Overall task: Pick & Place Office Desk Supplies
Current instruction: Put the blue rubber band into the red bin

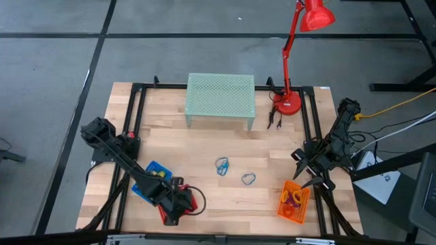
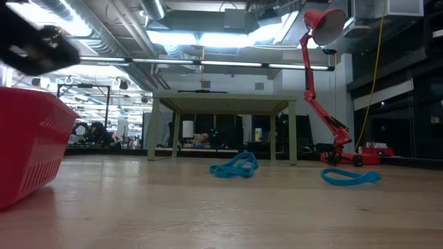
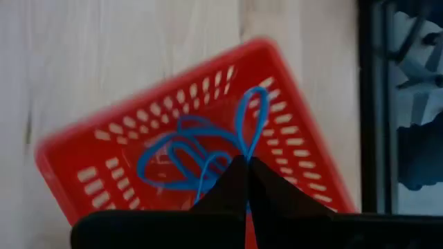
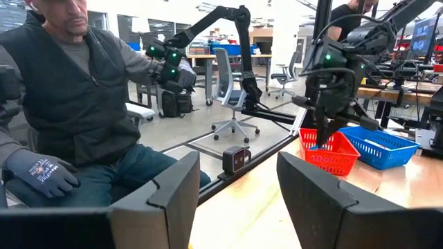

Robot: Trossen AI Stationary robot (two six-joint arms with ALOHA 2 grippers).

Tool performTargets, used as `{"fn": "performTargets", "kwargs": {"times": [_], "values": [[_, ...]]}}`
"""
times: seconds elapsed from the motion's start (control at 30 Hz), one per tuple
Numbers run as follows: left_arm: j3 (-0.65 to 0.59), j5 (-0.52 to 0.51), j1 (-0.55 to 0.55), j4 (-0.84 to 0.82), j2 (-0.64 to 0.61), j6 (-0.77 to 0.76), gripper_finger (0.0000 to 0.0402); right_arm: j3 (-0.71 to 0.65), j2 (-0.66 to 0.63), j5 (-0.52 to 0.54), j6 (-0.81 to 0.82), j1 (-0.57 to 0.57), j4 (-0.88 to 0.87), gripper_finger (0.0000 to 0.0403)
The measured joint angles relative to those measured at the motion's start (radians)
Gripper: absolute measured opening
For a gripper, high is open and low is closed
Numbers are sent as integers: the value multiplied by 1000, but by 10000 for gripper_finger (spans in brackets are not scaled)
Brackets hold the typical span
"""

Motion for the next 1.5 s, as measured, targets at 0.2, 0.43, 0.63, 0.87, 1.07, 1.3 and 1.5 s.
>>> {"fn": "performTargets", "kwargs": {"times": [0.2,0.43,0.63,0.87,1.07,1.3,1.5], "values": [[-23,-54,-10,-3,-1,-40,12,0,0,0,0,0,0,195],[-23,-76,-3,-15,-1,-71,58,0,0,0,0,0,0,194],[-23,-117,-2,-16,-5,-60,115,0,0,0,0,0,0,194],[-23,-311,24,-13,-84,76,143,0,0,0,0,0,0,194],[-22,-405,152,109,-116,254,143,0,0,0,0,0,0,194],[-21,-325,382,213,-45,383,143,0,0,0,0,0,0,194],[-22,-166,506,298,49,437,143,0,0,0,0,0,0,194]]}}
